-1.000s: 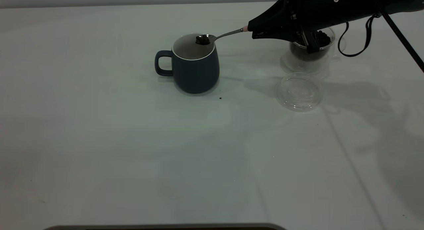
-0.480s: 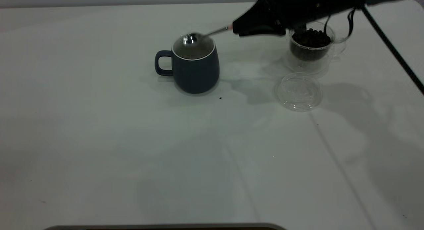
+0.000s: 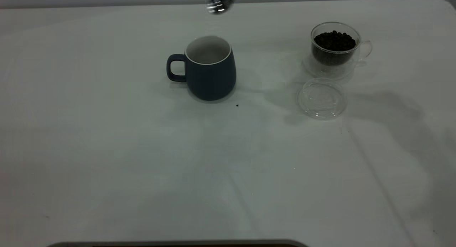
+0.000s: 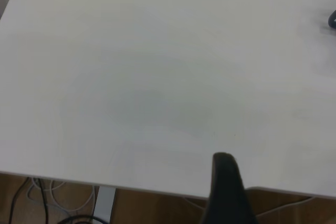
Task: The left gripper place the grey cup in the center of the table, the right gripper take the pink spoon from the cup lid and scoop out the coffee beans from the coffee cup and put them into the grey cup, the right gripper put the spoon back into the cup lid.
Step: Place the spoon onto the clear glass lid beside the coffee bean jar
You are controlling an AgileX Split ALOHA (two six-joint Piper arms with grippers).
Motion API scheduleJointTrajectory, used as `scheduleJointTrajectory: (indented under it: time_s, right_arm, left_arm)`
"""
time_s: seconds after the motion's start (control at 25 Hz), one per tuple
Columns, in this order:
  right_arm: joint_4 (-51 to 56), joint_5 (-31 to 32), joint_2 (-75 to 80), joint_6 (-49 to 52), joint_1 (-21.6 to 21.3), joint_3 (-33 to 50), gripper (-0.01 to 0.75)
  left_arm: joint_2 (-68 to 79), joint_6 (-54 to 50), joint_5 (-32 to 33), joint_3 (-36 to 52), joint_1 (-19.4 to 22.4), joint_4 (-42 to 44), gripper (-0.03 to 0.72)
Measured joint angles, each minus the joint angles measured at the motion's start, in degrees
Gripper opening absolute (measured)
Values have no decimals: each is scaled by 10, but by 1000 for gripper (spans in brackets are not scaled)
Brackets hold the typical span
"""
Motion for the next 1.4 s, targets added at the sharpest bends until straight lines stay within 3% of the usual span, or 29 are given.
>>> scheduleJointTrajectory:
  time_s: [0.24,0.48,1.4]
  right_arm:
    - [-20,2,-11,24,-139,108,97]
    - [-14,-10,52,24,-209,135,97]
    - [125,7,219,-7,-226,112,97]
  left_arm:
    - [0,0,0,0,0,0,569]
    - [0,0,0,0,0,0,569]
    - [0,0,0,0,0,0,569]
